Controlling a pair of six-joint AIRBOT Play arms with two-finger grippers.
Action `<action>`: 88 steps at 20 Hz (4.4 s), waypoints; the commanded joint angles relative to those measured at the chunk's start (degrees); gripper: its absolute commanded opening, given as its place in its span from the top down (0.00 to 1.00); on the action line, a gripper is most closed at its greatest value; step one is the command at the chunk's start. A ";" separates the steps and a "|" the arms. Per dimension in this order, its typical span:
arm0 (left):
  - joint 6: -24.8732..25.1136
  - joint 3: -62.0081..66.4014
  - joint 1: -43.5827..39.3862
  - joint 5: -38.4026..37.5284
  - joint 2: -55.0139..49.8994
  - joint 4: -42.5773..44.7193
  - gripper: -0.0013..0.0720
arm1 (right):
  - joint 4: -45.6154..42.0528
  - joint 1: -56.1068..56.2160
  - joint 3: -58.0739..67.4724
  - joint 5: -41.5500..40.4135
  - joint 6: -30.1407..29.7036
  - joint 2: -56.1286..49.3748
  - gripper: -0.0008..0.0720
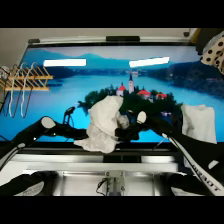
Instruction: Fold the shirts.
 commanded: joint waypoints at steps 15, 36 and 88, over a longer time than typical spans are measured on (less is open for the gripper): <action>-1.20 71.80 0.68 0.15 30.51 5.09 0.93 | -9.44 0.66 59.80 -1.66 -4.92 33.40 0.89; -13.66 19.71 0.68 19.52 3.41 23.67 0.93 | -36.30 0.66 40.46 -31.41 -0.61 -11.32 0.88; -19.61 76.94 32.57 10.36 28.28 24.94 0.93 | -38.66 -16.55 55.58 -8.00 2.93 47.98 0.89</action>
